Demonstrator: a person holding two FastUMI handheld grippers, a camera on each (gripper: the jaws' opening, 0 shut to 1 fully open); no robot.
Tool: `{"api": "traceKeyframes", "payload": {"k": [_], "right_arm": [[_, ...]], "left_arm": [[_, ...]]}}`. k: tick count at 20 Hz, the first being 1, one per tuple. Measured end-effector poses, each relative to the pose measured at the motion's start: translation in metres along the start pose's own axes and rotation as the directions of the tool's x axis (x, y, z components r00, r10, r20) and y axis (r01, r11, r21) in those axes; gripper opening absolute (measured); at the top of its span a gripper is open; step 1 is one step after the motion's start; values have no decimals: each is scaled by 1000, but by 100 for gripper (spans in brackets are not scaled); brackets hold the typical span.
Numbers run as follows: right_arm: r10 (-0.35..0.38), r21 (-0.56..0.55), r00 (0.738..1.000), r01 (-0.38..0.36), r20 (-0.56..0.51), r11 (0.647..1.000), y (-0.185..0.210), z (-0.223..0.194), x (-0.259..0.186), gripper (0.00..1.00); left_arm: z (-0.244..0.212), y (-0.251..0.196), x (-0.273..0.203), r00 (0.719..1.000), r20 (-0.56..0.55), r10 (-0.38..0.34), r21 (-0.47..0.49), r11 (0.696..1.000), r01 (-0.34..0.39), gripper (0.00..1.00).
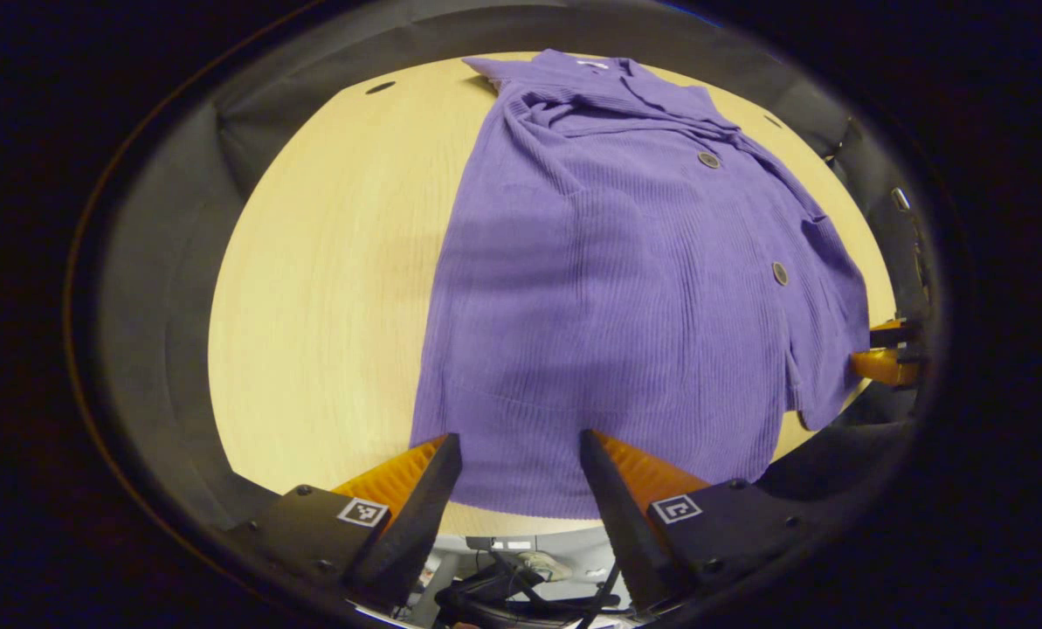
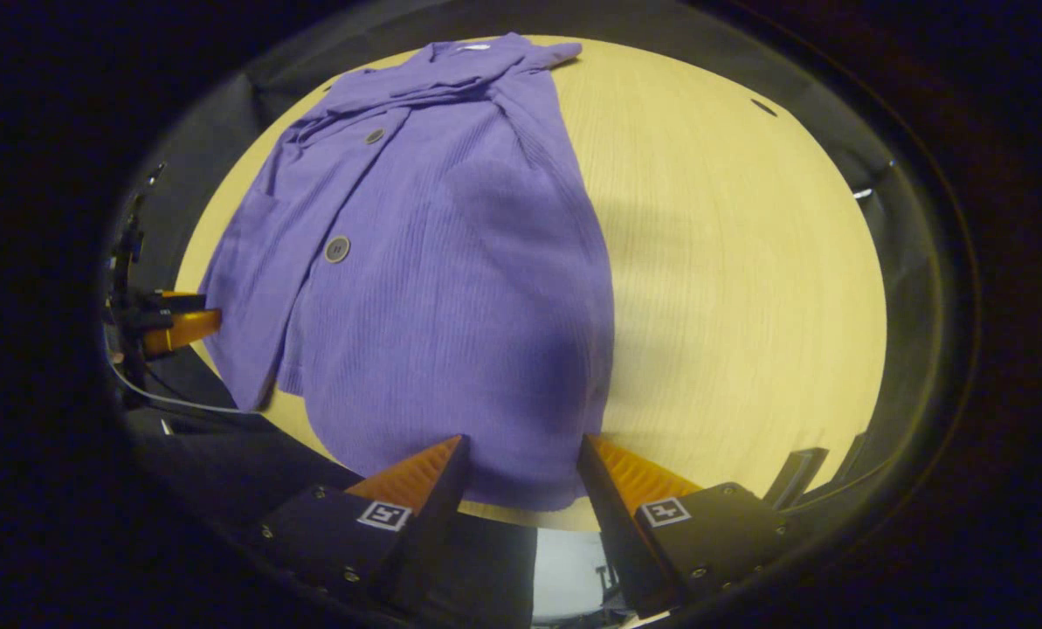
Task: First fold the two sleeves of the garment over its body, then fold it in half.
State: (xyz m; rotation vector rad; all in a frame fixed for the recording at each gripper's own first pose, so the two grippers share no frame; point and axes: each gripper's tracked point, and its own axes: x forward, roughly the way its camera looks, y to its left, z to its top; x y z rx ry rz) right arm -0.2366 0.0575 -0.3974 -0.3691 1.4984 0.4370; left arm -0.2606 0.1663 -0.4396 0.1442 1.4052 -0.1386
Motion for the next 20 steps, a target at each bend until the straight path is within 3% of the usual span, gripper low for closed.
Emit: {"api": "traceKeyframes", "payload": {"k": [2, 4, 5, 6, 7, 8, 10, 11, 12, 13, 14, 15, 16, 17, 20], "right_arm": [[-31, -36, 999, 30, -38, 999, 3, 1, 0, 82], [-28, -3, 998, 28, -56, 1000, 4, 1, 1, 84], [-26, -1, 998, 26, -53, 1000, 4, 2, 1, 80], [-29, -7, 998, 29, -54, 1000, 3, 2, 1, 84], [-31, -7, 998, 31, -52, 1000, 3, 2, 1, 80], [-30, -7, 998, 30, -55, 1000, 3, 2, 1, 84], [-25, -4, 998, 25, -65, 1000, 4, 2, 0, 82], [-23, 0, 998, 23, -66, 1000, 8, 4, 0, 68], [-22, -2, 998, 22, -61, 1000, 10, 6, 0, 63], [-16, -4, 998, 16, -53, 1000, 11, 9, -1, 47], [-15, -3, 998, 15, -59, 1000, 11, 7, 1, 38], [-4, -4, 998, 4, -61, 1000, 10, 7, 0, 23], [-2, 11, 998, 2, -57, 1000, 11, 7, -2, 23], [6, 10, 998, -5, -58, 1000, 12, 8, -1, 12], [6, 27, 999, -5, -36, 1000, 11, 11, 1, 5]], "left_arm": [[0, 0, 0, 1000, -18, 0, -6, 1000, 0, 96], [0, -2, 1, 999, -32, 6, -6, 1000, -6, 95], [1, -2, 0, 999, -34, 8, -1, 1000, -8, 95], [0, -2, 0, 999, -37, 7, 2, 1000, -7, 96], [0, -2, 0, 999, -37, 3, 2, 1000, -3, 96], [1, -2, 1, 999, -40, 0, 6, 1000, 0, 92], [2, -4, 1, 999, -49, -7, 27, 1000, 8, 92], [2, -9, 1, 998, -60, -8, 42, 999, 11, 87], [2, -13, 2, 998, -66, -9, 57, 998, 12, 82], [4, -16, 2, 998, -70, -10, 56, 998, 14, 72], [6, -18, 2, 998, -67, -5, 43, 999, 8, 66], [12, -19, 3, 999, -47, 8, 25, 1000, -7, 49], [11, -18, 2, 999, -38, 21, 8, 1000, -21, 33], [11, -19, 2, 999, -30, 30, 9, 1000, -30, 16], [11, -22, 2, 998, 30, 52, 8, 999, -52, 9]]}}
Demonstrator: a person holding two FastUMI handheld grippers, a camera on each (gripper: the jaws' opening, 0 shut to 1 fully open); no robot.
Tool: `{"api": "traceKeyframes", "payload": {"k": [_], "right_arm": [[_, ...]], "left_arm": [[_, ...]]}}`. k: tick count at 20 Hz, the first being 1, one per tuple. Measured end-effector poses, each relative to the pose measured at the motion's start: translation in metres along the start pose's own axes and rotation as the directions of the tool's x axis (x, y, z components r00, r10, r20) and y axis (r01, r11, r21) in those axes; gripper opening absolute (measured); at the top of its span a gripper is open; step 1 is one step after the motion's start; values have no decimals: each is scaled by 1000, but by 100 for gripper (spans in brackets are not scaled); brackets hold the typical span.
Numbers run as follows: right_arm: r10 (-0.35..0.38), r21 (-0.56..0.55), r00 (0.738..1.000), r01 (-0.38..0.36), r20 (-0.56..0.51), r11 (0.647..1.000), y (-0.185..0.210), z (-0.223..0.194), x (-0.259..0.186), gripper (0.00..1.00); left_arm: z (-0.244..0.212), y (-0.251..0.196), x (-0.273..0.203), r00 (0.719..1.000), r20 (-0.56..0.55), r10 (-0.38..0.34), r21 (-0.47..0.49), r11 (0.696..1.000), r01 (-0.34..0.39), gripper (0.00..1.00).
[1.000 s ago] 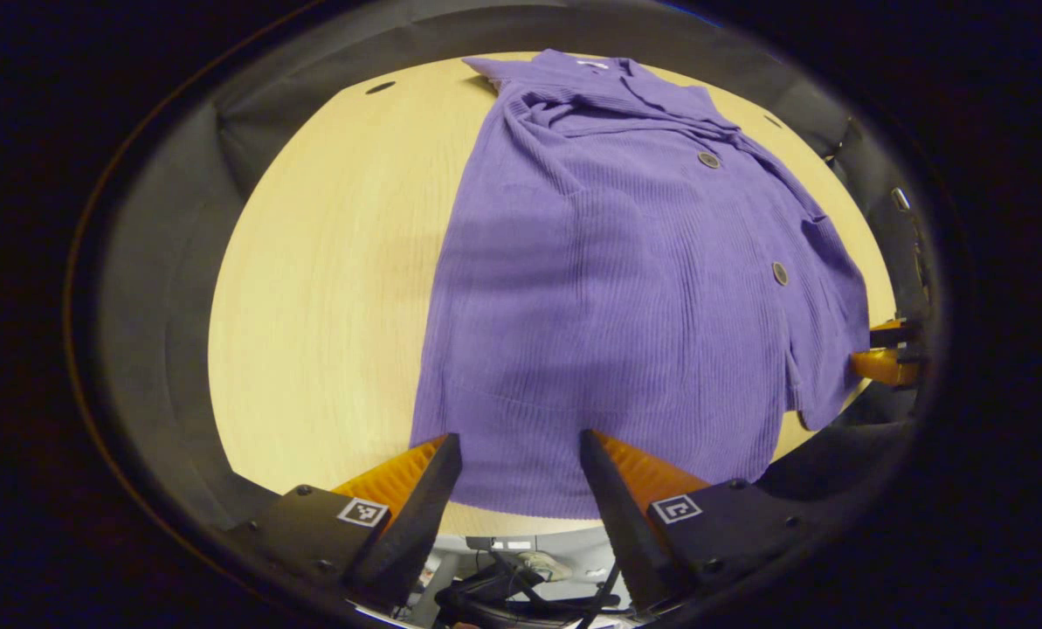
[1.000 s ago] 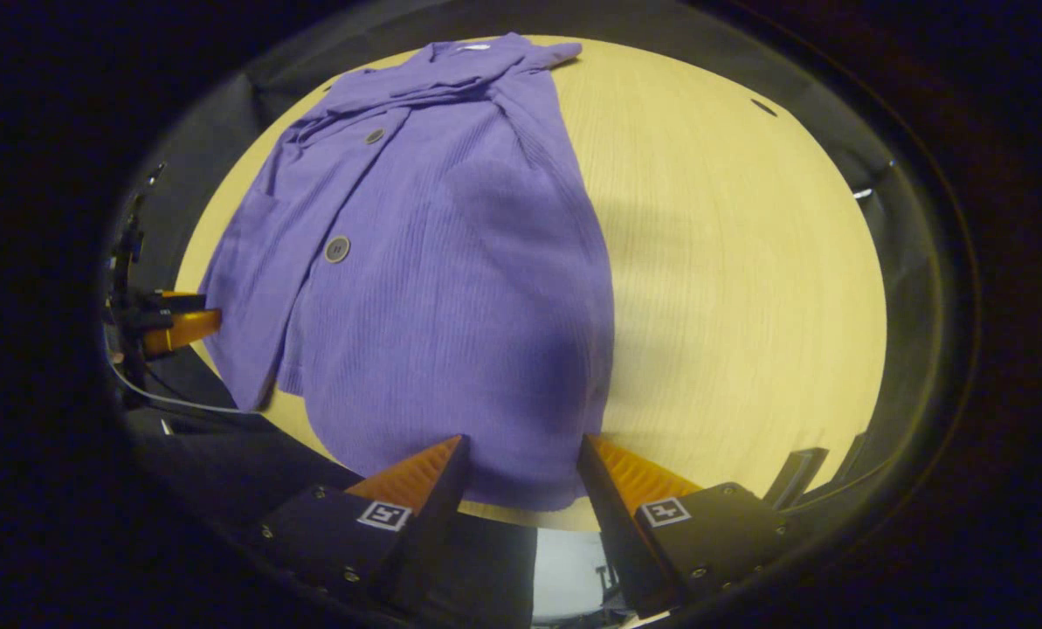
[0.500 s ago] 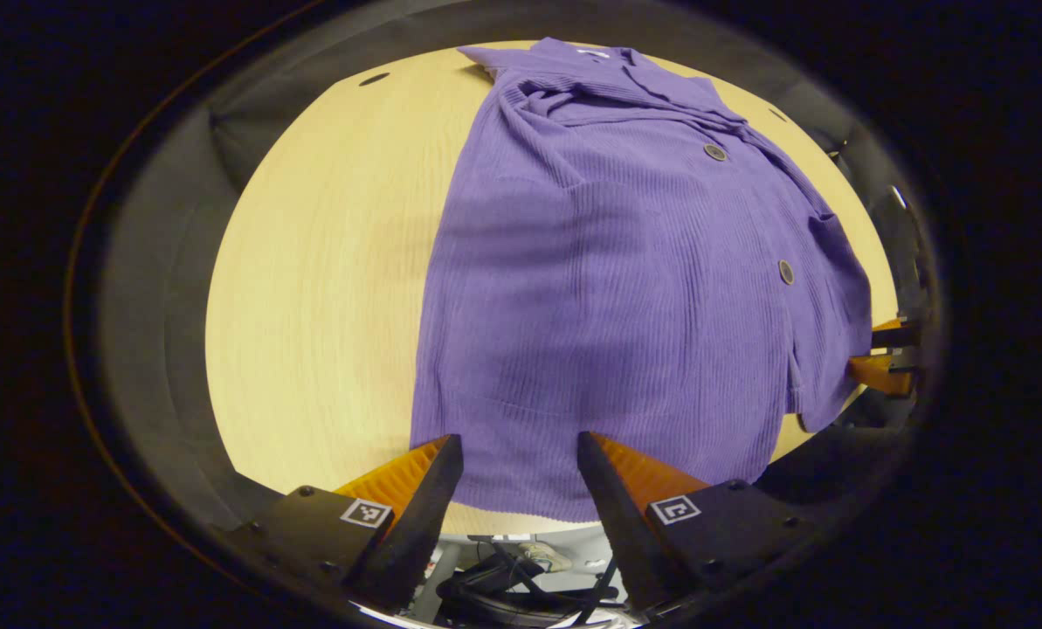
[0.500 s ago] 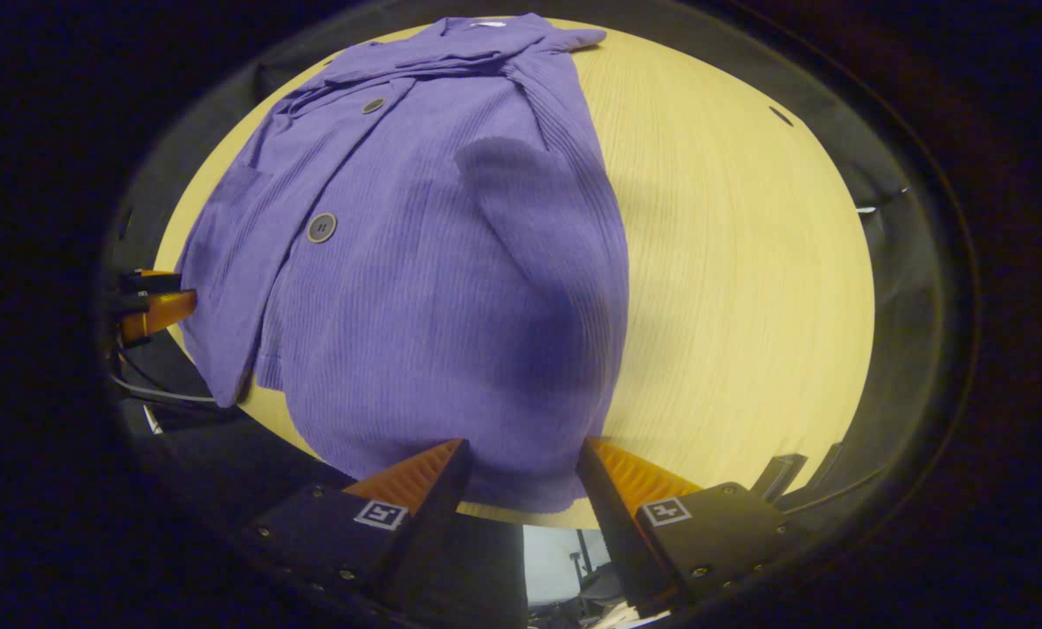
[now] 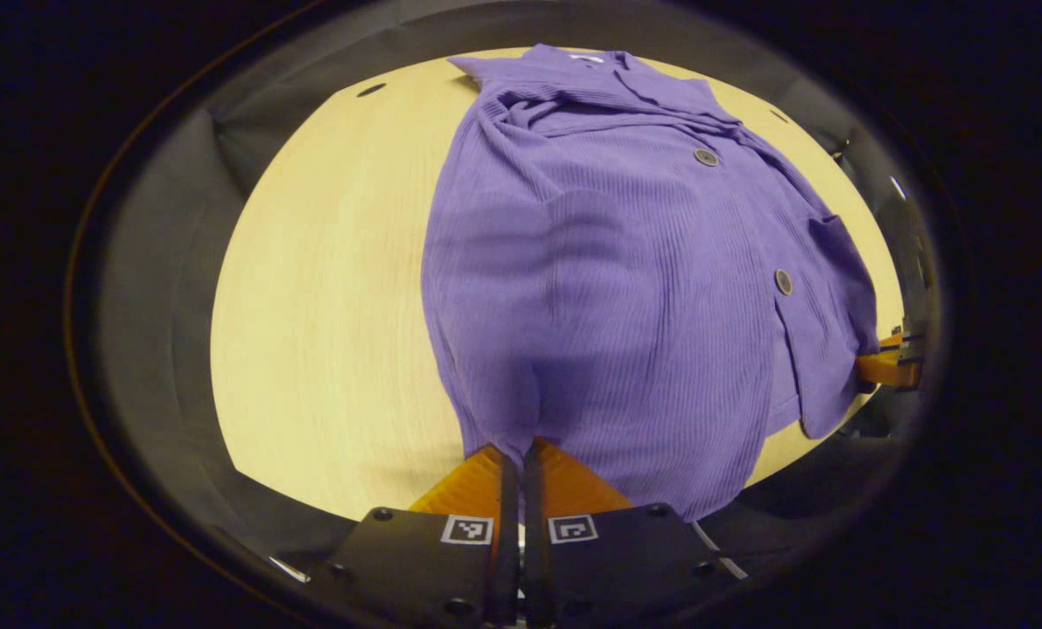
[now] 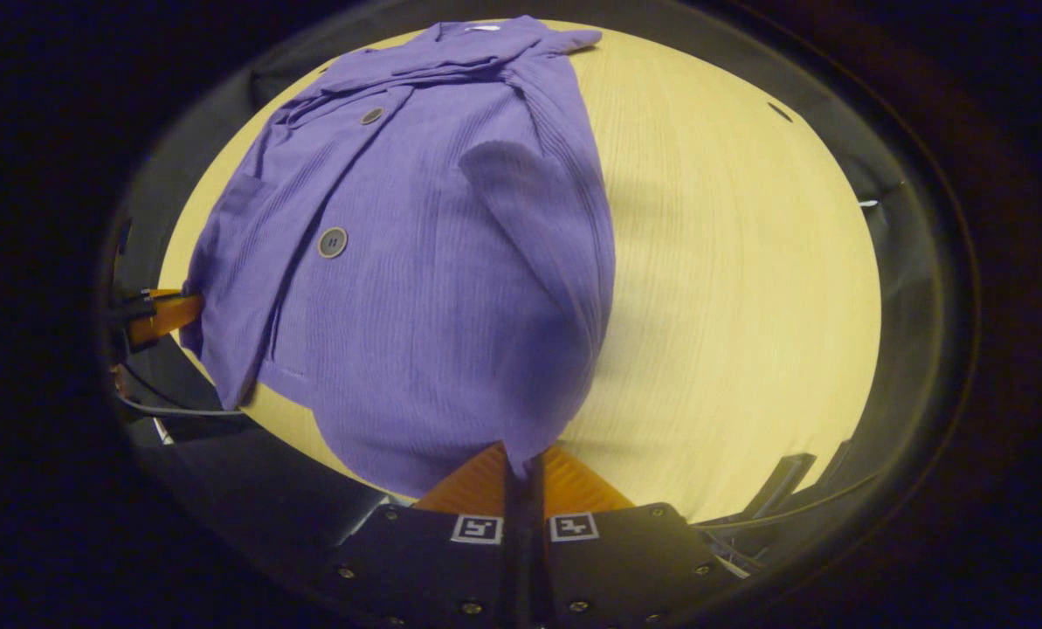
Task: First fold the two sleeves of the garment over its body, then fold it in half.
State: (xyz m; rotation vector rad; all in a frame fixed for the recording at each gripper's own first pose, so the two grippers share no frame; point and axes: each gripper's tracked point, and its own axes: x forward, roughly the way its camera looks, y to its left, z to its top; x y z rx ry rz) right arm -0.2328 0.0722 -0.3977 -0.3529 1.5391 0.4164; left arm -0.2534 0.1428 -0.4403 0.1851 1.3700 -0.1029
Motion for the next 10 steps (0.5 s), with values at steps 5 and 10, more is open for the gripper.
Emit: {"api": "traceKeyframes", "payload": {"k": [5, 10], "right_arm": [[33, 51, 998, -36, 50, 998, 2, 10, -10, 0], [52, 102, 978, -73, 200, 992, 7, 54, -51, 1]], "left_arm": [[-3, -12, -8, 998, 56, -2, 33, 999, 0, 6], [36, -16, -30, 990, 131, -52, -15, 998, 54, 6]]}}
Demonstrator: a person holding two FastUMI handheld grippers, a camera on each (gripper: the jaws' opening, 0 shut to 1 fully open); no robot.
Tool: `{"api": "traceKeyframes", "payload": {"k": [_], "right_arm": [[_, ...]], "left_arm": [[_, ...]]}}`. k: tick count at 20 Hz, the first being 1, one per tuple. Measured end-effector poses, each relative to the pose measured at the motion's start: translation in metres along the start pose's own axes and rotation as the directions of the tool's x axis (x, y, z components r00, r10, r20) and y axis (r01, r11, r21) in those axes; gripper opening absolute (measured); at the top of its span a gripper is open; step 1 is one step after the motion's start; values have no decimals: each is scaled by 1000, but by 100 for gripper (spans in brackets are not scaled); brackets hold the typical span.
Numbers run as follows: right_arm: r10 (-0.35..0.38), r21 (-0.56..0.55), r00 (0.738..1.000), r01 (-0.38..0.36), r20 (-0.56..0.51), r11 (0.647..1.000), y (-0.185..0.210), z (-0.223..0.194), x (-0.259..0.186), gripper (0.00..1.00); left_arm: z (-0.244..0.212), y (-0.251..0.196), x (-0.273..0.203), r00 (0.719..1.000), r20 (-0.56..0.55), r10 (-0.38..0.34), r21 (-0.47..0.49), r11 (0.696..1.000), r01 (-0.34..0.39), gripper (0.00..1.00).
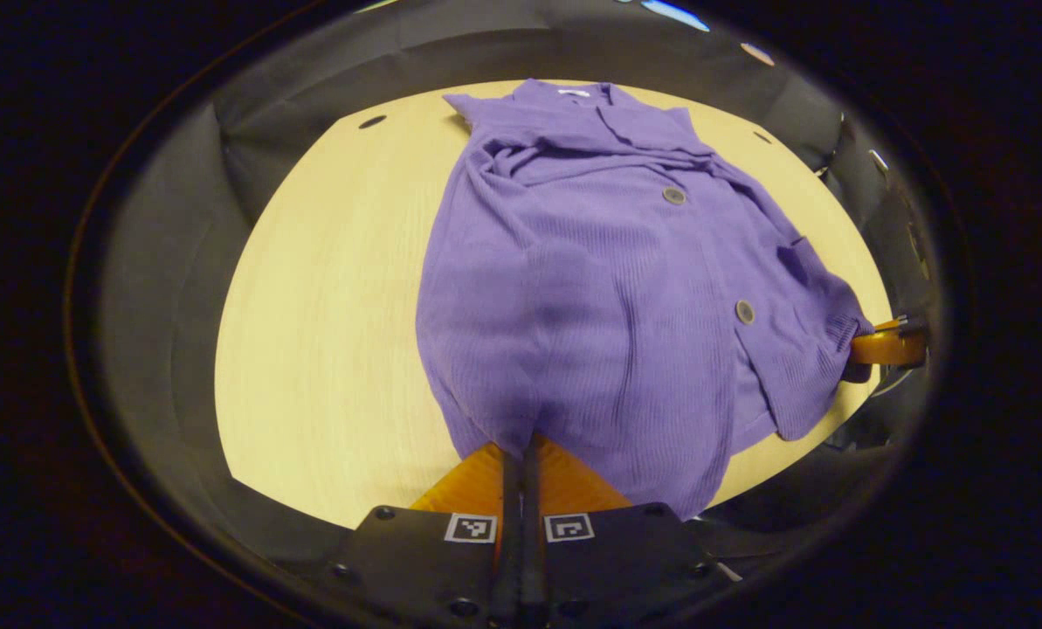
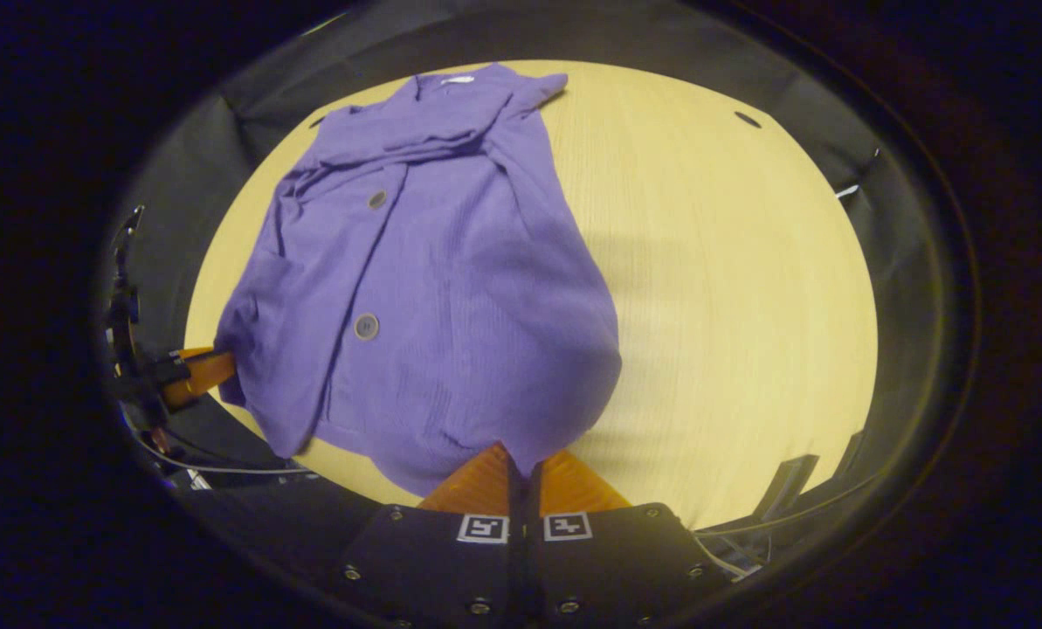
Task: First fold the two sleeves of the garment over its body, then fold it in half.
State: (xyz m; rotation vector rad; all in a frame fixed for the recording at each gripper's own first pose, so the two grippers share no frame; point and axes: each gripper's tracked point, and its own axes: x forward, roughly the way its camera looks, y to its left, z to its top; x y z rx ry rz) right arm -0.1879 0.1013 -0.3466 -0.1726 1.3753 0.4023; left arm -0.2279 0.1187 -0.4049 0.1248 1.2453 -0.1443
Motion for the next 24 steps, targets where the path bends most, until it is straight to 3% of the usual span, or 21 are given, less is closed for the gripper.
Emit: {"api": "traceKeyframes", "payload": {"k": [10, 24], "right_arm": [[43, -41, 981, -36, 188, 999, 16, 106, -45, 1], [30, -30, 920, -20, 390, 999, -7, 293, -69, 1]], "left_arm": [[119, -4, -36, 984, 172, -45, -62, 997, 56, 6], [317, 39, -29, 935, 354, 14, -103, 994, 24, 6]]}}
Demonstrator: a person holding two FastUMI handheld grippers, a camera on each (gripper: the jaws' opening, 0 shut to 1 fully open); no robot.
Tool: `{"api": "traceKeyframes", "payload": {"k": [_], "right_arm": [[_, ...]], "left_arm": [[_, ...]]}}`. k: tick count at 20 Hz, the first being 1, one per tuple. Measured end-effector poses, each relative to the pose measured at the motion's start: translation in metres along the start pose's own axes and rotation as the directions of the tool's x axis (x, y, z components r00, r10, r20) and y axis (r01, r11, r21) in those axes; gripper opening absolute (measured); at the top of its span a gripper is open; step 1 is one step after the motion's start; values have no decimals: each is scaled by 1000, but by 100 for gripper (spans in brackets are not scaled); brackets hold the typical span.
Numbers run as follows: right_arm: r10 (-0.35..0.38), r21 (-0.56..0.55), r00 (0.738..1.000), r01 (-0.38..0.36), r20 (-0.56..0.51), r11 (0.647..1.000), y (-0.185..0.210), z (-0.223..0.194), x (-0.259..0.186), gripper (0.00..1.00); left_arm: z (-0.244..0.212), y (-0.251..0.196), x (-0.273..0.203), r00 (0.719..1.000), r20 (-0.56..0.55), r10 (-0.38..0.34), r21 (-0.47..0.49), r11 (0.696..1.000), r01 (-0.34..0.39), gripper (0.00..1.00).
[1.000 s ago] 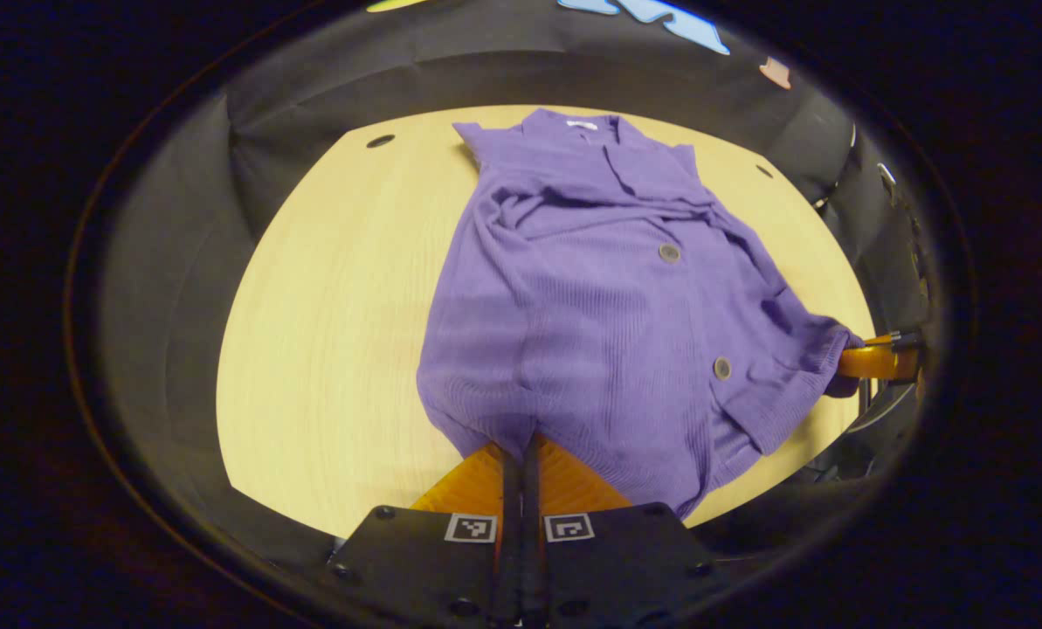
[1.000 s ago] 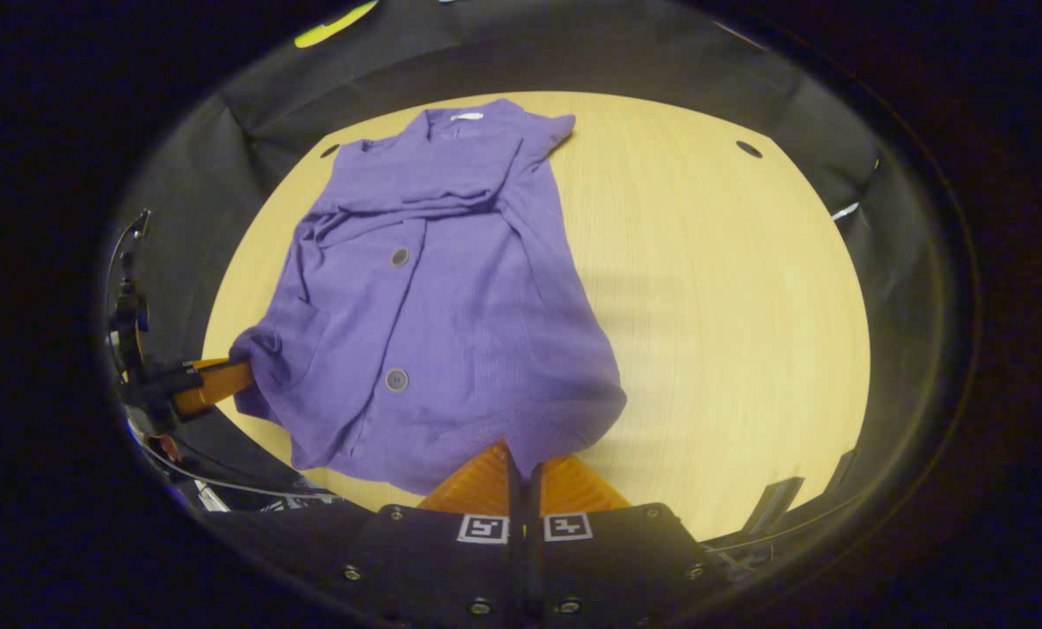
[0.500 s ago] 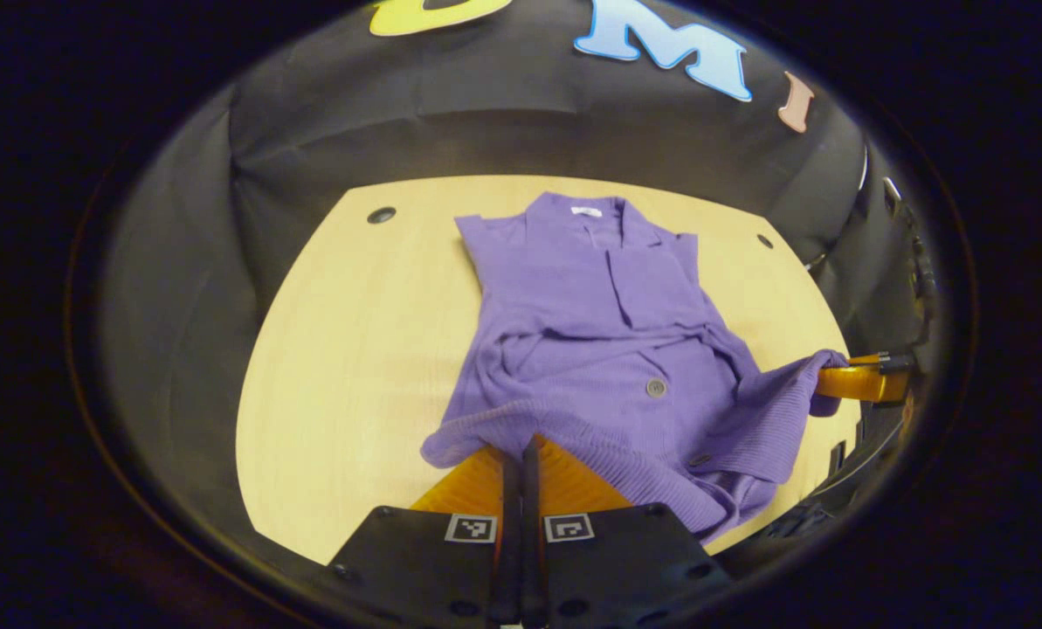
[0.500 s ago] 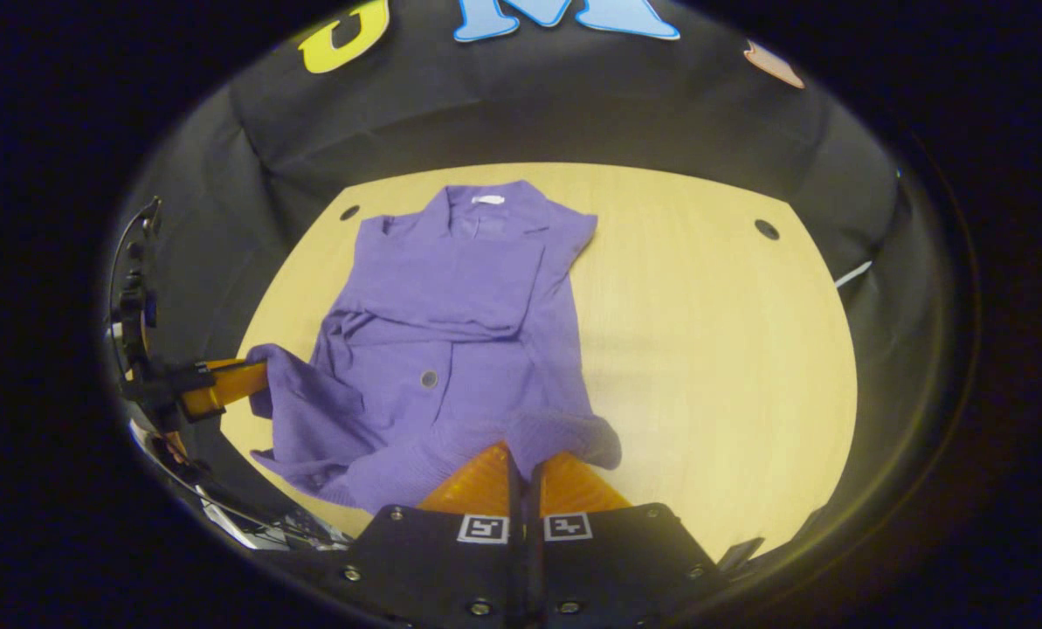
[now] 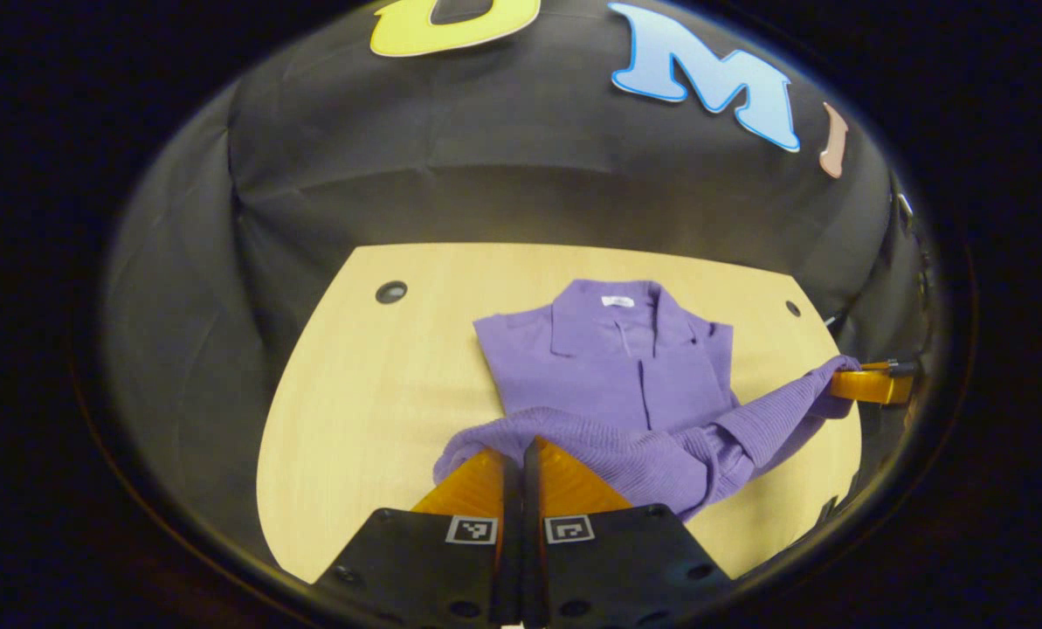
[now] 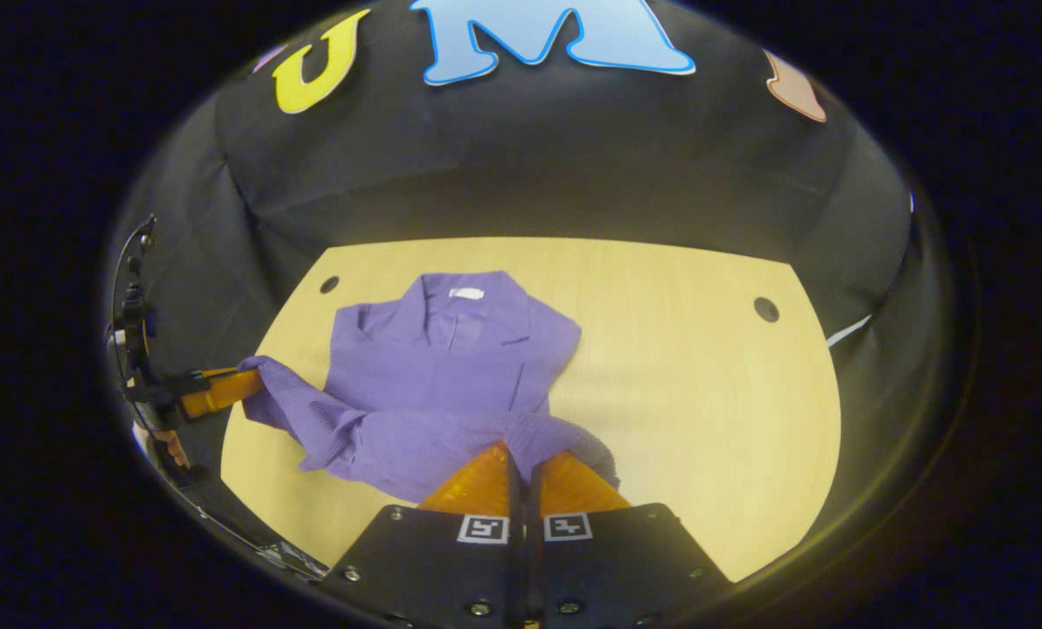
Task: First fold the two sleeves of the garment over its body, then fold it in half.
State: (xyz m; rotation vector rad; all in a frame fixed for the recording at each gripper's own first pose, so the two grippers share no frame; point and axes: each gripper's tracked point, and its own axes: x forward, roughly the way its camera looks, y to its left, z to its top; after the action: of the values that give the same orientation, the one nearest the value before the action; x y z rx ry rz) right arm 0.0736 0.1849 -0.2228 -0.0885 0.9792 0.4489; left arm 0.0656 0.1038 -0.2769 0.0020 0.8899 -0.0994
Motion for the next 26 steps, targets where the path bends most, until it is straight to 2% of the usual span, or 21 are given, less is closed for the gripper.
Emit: {"api": "traceKeyframes", "payload": {"k": [7, 13, 18, 22, 24, 25, 26], "right_arm": [[-8, 59, 998, 5, 60, 998, -21, 66, 39, 1], [-15, 118, 994, 2, 112, 993, -33, 119, 77, 0], [-34, 141, 988, 12, 153, 990, -39, 152, 108, 0], [-59, 116, 991, 45, 121, 992, -36, 142, 139, 0], [-59, 96, 992, 48, 111, 994, -36, 136, 146, 2], [-46, 93, 993, 36, 110, 995, -34, 135, 145, 9], [-44, 91, 993, 34, 109, 995, -36, 136, 142, 10]], "left_arm": [[75, 0, 53, 999, 53, 1, -20, 1000, 0, 6], [130, 8, 92, 995, 95, 10, -80, 997, -3, 5], [154, 20, 125, 993, 116, 31, -115, 993, -17, 5], [139, 20, 158, 997, 55, 62, -95, 994, -57, 6], [137, 19, 166, 996, 63, 69, -108, 992, -62, 17], [141, 17, 165, 995, 81, 66, -122, 991, -56, 24], [145, 18, 162, 993, 100, 69, -130, 990, -56, 29]]}}
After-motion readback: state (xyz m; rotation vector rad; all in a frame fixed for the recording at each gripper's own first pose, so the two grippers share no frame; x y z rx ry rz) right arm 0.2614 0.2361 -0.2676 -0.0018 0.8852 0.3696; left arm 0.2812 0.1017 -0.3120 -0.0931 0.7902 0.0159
